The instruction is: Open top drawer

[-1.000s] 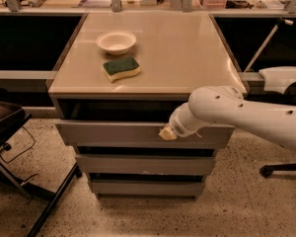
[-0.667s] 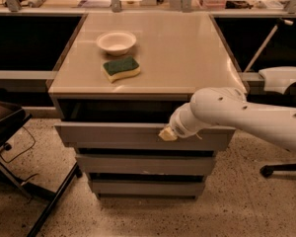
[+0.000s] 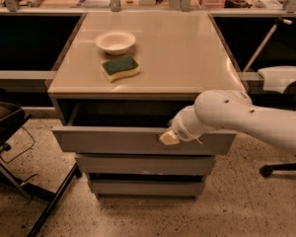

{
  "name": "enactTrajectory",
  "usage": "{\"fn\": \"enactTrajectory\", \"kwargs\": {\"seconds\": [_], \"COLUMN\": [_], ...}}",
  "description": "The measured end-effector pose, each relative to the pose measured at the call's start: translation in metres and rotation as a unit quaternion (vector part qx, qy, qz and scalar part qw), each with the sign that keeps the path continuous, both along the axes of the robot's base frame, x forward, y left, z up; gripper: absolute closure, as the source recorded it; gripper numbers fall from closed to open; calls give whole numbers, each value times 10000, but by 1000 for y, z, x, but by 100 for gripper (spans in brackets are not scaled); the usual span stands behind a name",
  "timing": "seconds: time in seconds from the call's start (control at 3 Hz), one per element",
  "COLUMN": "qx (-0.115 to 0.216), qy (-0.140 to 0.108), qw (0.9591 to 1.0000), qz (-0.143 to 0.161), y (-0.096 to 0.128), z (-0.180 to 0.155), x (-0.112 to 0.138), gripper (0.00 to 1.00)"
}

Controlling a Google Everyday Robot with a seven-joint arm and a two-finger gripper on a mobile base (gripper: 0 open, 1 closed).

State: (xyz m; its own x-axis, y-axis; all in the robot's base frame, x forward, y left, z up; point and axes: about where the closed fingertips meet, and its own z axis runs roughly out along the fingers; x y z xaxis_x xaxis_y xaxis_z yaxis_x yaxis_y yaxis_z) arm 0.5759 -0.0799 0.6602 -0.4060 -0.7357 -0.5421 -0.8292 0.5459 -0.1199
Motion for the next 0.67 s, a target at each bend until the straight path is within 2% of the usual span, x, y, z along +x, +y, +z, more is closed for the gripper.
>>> {"fn": "enactTrajectory", "kwargs": {"seconds": [0.33,0.67], "qx": [0,-13], "qy": [2,70], "qw": [10000,10000], "qz": [1,45], "y": [0,-10], "z": [2,1], "x": [-2,-18], "gripper": [100,100]}}
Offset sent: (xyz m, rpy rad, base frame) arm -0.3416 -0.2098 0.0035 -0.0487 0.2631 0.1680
